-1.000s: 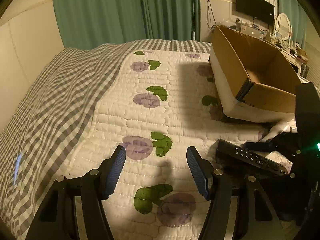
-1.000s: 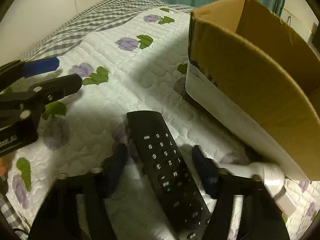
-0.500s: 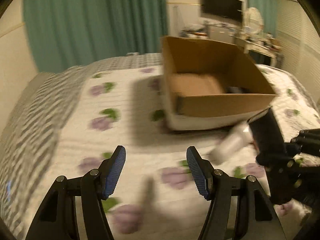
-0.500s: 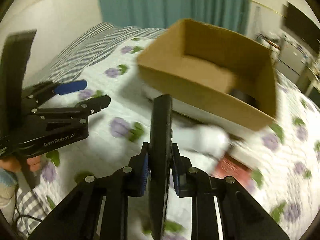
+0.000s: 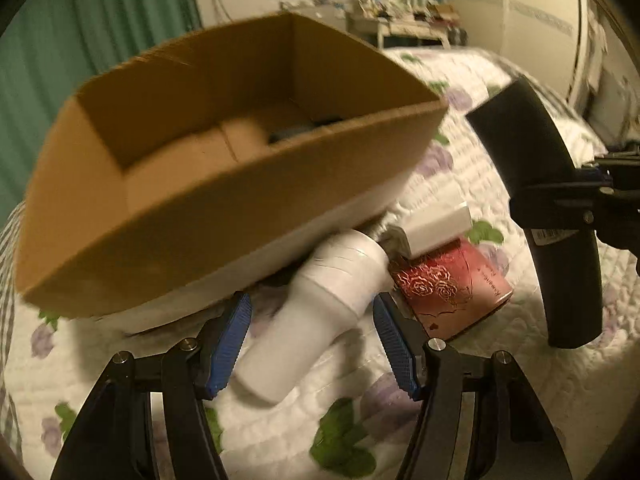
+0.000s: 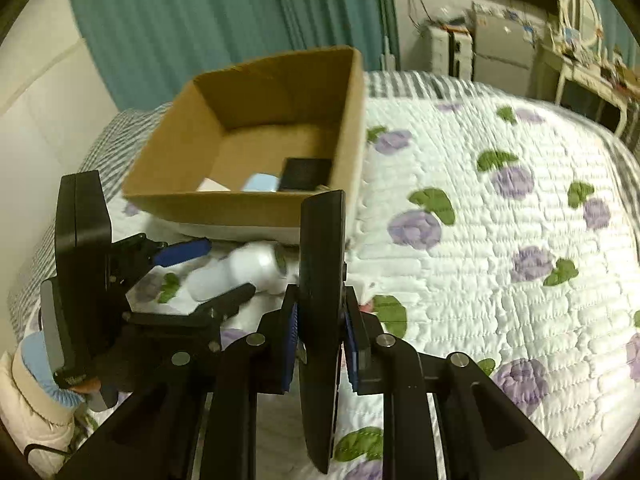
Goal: Organize rigid objects
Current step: 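Grasp the black remote with the right tool while the left grasps the white hair dryer, then lower the hair dryer and remote into the box and open both tools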
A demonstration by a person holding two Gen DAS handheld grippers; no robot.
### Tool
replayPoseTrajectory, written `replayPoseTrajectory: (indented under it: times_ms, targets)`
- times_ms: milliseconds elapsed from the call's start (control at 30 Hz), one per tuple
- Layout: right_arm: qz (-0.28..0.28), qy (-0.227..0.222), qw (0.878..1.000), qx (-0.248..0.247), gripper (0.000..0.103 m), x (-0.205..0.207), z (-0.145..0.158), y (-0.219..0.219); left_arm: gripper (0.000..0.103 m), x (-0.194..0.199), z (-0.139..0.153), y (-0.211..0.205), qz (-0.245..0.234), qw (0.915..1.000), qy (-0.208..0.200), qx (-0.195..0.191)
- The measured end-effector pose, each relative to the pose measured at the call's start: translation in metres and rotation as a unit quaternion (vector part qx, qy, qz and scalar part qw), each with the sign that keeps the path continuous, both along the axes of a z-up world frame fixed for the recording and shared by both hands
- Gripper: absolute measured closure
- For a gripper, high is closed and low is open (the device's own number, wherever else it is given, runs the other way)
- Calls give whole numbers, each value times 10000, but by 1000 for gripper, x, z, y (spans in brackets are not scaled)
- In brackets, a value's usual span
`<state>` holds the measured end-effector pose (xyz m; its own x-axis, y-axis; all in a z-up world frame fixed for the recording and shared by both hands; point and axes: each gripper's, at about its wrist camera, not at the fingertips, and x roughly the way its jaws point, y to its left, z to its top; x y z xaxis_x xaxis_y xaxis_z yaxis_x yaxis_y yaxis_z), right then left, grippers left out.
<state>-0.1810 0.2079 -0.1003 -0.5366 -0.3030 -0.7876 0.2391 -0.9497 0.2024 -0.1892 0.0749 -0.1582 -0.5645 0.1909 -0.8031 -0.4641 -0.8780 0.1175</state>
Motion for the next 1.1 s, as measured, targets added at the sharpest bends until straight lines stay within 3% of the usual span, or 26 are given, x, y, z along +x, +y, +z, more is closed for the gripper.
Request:
replayPoseTrajectory:
  times_ms: [267,400,533,833,1100]
  targets:
    - [32,-49,10000,-65,84,-1,-5,0,40,-11,-12,14,-150,9994,-273,-122]
    - [12,-12,10000,-17,84,1,-3,0,56,-3,-7,14,-201,9994,-288,-68]
    - [3,59,10000,51,84,5,4,-3,60,13,4,8,12,9996,-255,74]
    - [68,562,9983,103,84,28,54,-14,60,60,66,-10,580,9967,386,418]
    - [344,1262,9911,252,84,15,123,-34,60,51,146,-55,984,9870,1102,634]
